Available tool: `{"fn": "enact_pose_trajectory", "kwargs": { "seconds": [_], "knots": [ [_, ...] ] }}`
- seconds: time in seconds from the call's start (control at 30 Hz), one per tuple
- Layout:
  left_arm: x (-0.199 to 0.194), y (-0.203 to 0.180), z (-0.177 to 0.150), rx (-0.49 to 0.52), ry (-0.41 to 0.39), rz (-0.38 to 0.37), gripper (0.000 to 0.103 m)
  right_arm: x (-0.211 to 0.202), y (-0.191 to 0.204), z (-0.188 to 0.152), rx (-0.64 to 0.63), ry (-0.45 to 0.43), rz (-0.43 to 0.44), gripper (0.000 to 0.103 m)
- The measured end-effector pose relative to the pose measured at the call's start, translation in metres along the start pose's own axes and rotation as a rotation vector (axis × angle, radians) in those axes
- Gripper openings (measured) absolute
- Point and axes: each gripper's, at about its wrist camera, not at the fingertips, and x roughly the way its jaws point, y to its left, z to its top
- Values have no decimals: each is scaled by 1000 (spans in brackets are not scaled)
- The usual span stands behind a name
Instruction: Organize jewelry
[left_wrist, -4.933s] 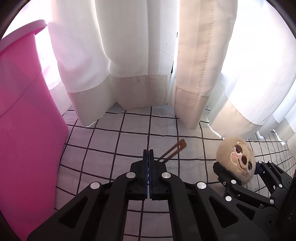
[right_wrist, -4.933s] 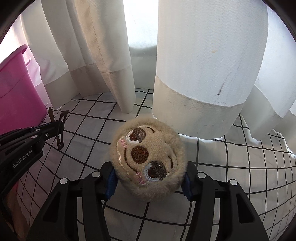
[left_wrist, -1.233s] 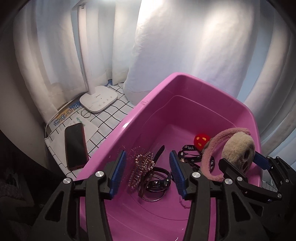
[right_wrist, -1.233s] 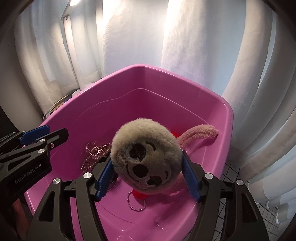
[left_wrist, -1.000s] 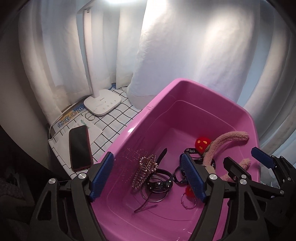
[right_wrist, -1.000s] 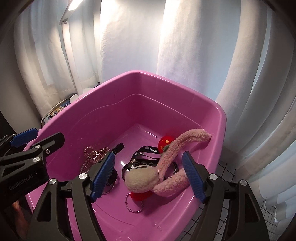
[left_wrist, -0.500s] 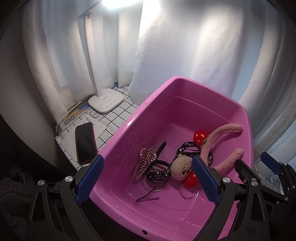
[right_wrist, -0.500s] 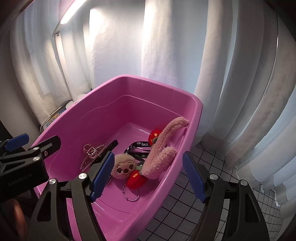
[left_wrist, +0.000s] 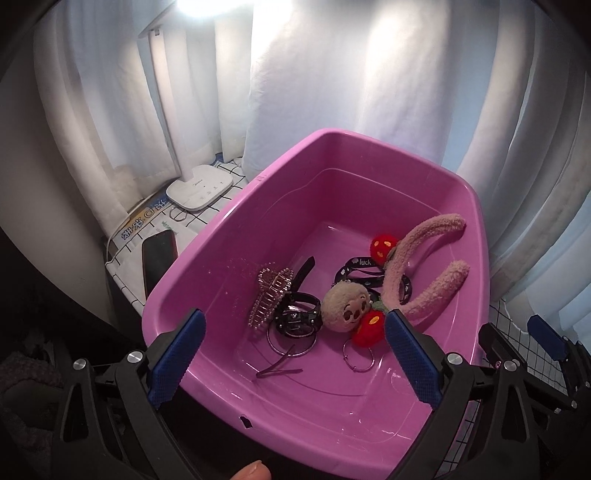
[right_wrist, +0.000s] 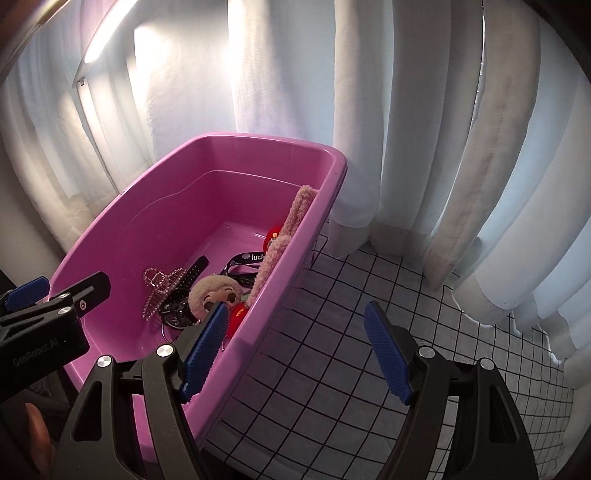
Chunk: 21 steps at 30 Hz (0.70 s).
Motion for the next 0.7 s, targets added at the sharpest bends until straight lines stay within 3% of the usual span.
{"fn": "enact_pose_trajectory", "kwargs": {
  "seconds": [0.7],
  "knots": [
    [-4,-14,-4,25,5,30,96,-11,-11,-7,-13,-12,-18,72]
  ]
}}
